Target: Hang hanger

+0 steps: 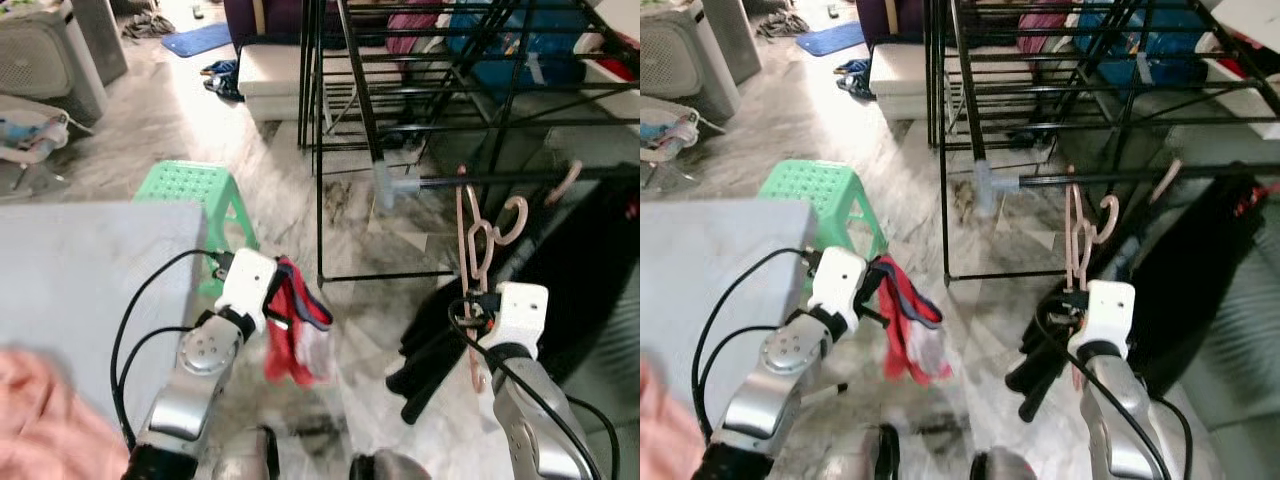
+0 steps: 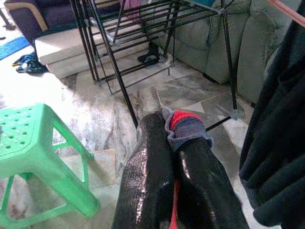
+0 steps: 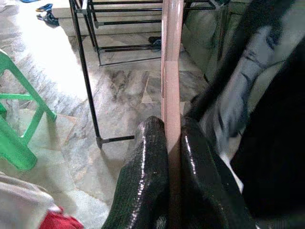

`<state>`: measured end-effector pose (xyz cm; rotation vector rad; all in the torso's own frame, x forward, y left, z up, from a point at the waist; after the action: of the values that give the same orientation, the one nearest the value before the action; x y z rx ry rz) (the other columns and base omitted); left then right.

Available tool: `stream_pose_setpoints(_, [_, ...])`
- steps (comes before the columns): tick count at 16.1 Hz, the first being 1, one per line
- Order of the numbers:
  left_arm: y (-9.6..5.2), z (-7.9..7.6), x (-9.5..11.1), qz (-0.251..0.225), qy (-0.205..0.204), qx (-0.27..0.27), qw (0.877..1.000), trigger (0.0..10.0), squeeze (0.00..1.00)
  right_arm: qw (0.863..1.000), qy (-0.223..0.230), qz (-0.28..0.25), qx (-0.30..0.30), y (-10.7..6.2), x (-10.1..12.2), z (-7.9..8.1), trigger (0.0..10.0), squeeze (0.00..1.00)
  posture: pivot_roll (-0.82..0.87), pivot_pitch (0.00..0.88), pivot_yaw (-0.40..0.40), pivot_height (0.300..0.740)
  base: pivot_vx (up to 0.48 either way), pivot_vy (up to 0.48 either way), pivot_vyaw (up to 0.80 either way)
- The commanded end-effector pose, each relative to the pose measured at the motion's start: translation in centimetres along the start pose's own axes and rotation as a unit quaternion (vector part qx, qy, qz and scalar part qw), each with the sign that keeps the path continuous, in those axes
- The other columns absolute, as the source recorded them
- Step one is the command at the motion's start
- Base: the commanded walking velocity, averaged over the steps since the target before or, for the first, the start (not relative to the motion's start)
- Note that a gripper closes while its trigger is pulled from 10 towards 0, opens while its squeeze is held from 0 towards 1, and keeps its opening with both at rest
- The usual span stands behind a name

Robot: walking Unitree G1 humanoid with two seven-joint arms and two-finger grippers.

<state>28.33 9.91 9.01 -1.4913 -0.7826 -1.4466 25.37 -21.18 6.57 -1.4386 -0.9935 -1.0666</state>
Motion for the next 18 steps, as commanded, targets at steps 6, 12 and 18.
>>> stream_pose_setpoints(6, [0.5,0.0,0.4,-0.014,0.012,-0.005,1.000,10.0,0.00,1.000,0.002,0.011,-0.006,0.7,-0.5,0.3,10.0,0.00,0.01,0.000,0.004,0.740,-0.303,0.000,0.00])
stream_pose_setpoints(12, [2.7,1.8,3.4,-0.053,0.034,0.007,0.998,10.0,0.00,0.999,-0.020,0.022,-0.017,4.5,0.0,2.3,10.0,0.00,0.08,0.000,0.015,0.740,-0.094,0.000,0.00])
stream_pose_setpoints(18, [1.5,-0.1,2.5,-0.051,0.013,-0.026,0.998,10.0,0.00,0.998,-0.064,-0.002,-0.006,4.3,0.4,2.4,10.0,0.00,0.05,0.000,0.014,0.740,0.000,-0.171,0.00])
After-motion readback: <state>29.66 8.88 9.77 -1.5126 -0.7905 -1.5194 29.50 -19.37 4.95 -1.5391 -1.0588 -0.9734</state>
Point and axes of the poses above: a point about 5 cm out from each wrist's last joint towards the gripper, its own y axis pointing out of the wrist towards the gripper, its own x axis along the axis of the wrist's last joint, z = x × y, the point moved 2 cm from there along y, pointing out of the wrist towards the gripper, and after that the axes turned 3 degrees about -y, right-handed, at the moved point
